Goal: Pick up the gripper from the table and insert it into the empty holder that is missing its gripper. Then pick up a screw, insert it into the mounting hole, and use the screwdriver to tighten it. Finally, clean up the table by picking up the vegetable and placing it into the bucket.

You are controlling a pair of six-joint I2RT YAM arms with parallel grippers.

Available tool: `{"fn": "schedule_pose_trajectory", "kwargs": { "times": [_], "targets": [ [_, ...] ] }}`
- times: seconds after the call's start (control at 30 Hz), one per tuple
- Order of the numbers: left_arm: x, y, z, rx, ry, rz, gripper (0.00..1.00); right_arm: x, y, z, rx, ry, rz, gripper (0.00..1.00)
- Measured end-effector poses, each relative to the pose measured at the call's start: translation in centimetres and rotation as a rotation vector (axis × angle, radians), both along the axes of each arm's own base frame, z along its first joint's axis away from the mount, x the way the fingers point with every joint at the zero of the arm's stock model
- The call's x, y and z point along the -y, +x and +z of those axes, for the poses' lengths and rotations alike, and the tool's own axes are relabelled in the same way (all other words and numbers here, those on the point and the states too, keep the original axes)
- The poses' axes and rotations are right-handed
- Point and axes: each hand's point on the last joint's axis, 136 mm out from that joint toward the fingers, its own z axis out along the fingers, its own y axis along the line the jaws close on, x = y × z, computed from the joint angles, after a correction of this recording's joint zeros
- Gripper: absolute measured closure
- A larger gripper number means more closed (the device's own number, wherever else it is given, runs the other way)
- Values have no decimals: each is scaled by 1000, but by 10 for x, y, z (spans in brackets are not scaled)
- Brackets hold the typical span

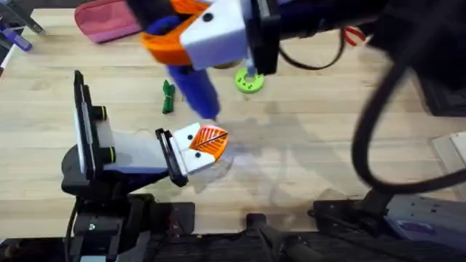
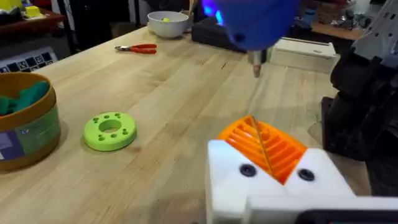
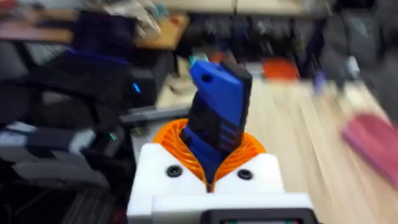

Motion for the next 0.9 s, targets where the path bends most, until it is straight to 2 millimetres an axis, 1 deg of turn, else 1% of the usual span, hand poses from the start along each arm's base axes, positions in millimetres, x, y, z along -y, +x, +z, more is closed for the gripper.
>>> {"fn": "schedule_pose_trajectory", "kwargs": {
  "times": [0.07,0.13,0.23,0.33,0.4,0.53,0.67,0.77,0.9],
  "targets": [
    [0,0,0,0,0,0,981,10,12,-9,-19,-95,-81,993],
    [0,0,0,0,0,0,981,23,23,-12,-9,-171,-159,993],
    [0,0,0,0,0,0,981,46,45,-5,39,-245,-282,993],
    [0,0,0,0,0,0,981,77,72,-1,77,-312,-427,993],
    [0,0,0,0,0,0,981,100,90,-6,88,-368,-524,993],
    [0,0,0,0,0,0,981,153,118,-29,80,-518,-701,993],
    [0,0,0,0,0,0,981,200,134,-50,76,-661,-816,993],
    [0,0,0,0,0,0,981,227,142,-72,66,-780,-829,993],
    [0,0,0,0,0,0,981,255,152,-113,47,-966,-779,993]
  ]
}}
